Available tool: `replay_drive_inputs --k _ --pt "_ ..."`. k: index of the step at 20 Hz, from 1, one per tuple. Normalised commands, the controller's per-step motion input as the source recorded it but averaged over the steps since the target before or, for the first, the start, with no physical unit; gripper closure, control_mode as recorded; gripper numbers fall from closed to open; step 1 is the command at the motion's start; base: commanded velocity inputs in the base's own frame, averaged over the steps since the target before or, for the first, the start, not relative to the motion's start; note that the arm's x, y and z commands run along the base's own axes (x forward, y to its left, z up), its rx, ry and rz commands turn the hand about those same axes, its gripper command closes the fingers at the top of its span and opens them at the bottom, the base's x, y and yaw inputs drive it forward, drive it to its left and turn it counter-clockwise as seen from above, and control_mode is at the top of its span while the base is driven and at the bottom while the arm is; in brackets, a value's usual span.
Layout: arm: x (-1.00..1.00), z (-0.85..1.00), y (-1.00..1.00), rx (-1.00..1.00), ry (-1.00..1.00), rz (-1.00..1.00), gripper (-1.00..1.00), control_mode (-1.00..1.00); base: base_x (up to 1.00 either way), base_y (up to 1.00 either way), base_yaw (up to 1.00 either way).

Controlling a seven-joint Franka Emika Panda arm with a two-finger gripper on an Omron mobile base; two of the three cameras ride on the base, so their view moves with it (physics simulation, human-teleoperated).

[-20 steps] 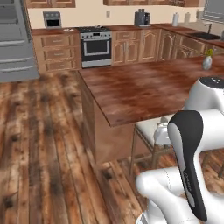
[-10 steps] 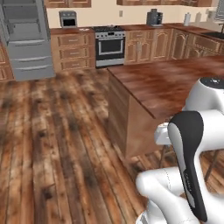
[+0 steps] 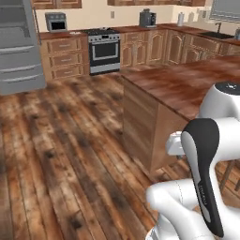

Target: Place the cold items (kiwi and peach) from the fridge in one tupperware on the dining counter. Place the warm items (hot dog and kebab skewer) in the stove area in another tupperware.

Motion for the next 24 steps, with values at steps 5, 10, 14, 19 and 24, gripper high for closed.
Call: replay_drive_inputs --k 5,10,14,19,24 --pt "0.0 0.0 0.0 0.0 0.0 0.0 -1.0 1.0 0.45 1.0 -0.41" --pt "0.0 0.0 0.0 0.0 0.0 0.0 -1.0 1.0 0.67 1.0 -0.31" --pt "0.0 0.0 0.0 0.0 0.0 0.0 -1.0 1.0 1.0 1.0 -0.08" --pt "0.0 0.0 0.0 0.0 0.0 0.0 -1.0 1.0 1.0 0.85 0.01" --pt "0.0 0.0 0.0 0.0 0.0 0.0 -1.0 1.0 1.0 0.45 0.05"
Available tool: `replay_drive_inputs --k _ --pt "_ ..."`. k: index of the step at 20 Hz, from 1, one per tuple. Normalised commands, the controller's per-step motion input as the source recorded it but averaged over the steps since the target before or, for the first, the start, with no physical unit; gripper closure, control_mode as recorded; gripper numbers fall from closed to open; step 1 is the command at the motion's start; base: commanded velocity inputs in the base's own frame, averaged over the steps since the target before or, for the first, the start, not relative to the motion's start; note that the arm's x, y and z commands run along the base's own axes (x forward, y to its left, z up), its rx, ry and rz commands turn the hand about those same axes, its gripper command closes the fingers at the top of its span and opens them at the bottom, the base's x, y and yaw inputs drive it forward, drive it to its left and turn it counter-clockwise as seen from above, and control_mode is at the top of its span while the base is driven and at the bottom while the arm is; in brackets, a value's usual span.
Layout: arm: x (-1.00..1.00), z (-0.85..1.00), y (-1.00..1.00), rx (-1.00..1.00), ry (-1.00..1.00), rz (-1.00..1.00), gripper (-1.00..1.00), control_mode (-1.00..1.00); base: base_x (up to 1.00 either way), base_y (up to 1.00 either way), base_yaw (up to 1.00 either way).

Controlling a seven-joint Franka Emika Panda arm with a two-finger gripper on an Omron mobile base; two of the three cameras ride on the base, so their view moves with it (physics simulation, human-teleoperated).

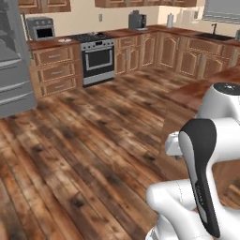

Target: Place the cold items (kiwi and peach) from the fridge in one tupperware on the dining counter. Place the warm items (hot dog and kebab skewer) in the stove area in another tupperware.

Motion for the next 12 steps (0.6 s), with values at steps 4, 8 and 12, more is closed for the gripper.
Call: replay_drive_inputs --k 4,8,12 --pt "0.0 0.0 0.0 0.0 0.0 0.0 -1.0 1.0 1.0 0.47 0.0" --pt "0.0 0.0 0.0 0.0 0.0 0.0 -1.0 1.0 1.0 0.58 -0.01" --pt "0.0 0.0 0.0 0.0 0.0 0.0 -1.0 1.0 1.0 0.77 -0.05"
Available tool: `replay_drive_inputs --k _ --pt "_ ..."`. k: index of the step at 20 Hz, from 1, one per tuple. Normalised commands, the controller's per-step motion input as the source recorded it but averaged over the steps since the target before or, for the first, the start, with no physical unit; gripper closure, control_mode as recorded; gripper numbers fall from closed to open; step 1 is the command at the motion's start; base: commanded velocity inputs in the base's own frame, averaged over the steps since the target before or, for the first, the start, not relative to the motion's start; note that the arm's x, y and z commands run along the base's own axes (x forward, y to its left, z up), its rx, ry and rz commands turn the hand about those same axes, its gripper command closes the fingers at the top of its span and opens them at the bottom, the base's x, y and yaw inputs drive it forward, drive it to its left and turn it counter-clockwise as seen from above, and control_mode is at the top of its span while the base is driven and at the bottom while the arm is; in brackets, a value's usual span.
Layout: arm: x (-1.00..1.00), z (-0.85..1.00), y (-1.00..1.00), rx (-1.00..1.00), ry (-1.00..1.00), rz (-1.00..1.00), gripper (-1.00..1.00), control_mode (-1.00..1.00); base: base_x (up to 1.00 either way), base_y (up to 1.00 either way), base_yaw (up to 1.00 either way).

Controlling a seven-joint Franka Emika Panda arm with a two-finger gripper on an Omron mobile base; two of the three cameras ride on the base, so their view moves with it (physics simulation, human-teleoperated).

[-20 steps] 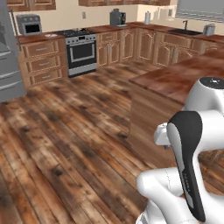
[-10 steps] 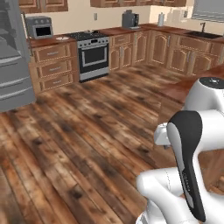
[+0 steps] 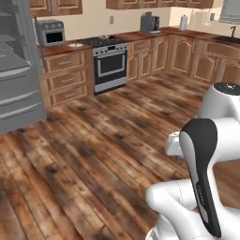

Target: Place the cold items (kiwi and peach) from the fridge in one tupperware on the dining counter. Place the warm items (hot dog and kebab skewer) in the stove area in another tupperware.

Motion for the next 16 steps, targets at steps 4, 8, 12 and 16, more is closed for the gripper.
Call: replay_drive_inputs --k 4,8,12,16 --pt "0.0 0.0 0.0 0.0 0.0 0.0 -1.0 1.0 1.0 0.81 -0.09" --pt "0.0 0.0 0.0 0.0 0.0 0.0 -1.0 1.0 1.0 0.82 -0.15" --pt "0.0 0.0 0.0 0.0 0.0 0.0 -1.0 1.0 1.0 0.76 -0.2" --pt "0.0 0.0 0.0 0.0 0.0 0.0 -1.0 1.0 1.0 0.78 -0.2"
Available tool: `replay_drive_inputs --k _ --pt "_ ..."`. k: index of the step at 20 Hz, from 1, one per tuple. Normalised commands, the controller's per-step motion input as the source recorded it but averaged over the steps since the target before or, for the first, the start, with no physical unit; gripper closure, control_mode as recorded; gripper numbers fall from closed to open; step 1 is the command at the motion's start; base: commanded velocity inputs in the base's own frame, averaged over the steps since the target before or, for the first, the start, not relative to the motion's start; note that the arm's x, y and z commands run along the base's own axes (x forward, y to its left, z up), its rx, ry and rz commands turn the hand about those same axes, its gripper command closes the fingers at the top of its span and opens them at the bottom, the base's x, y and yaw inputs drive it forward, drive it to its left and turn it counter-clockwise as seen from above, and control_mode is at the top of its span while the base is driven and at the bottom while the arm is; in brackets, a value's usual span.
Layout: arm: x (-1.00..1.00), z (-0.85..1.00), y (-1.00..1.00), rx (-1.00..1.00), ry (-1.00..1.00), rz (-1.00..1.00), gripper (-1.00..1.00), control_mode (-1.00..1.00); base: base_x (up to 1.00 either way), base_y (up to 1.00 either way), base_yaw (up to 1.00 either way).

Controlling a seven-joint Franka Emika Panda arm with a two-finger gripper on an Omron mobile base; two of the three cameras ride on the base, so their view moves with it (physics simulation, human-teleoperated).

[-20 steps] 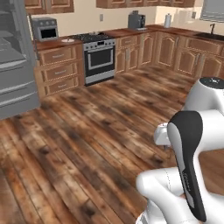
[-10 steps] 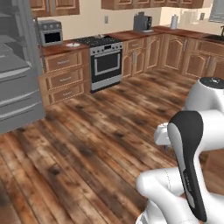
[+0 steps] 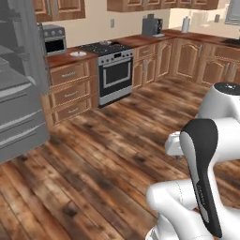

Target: Place the cold items (kiwi and peach) from the fridge in one tupperware on the dining counter. Place the warm items (hot dog and kebab skewer) in the stove area in another tupperware.

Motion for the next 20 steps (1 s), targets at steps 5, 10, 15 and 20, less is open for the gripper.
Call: replay_drive_inputs --k 5,10,15,20 --pt "0.0 0.0 0.0 0.0 0.0 0.0 -1.0 1.0 1.0 0.63 -0.19" --pt "0.0 0.0 0.0 0.0 0.0 0.0 -1.0 1.0 1.0 0.01 -0.1" --pt "0.0 0.0 0.0 0.0 0.0 0.0 -1.0 1.0 1.0 -0.11 -0.02" --pt "0.0 0.0 0.0 0.0 0.0 0.0 -1.0 1.0 1.0 -0.09 -0.08"
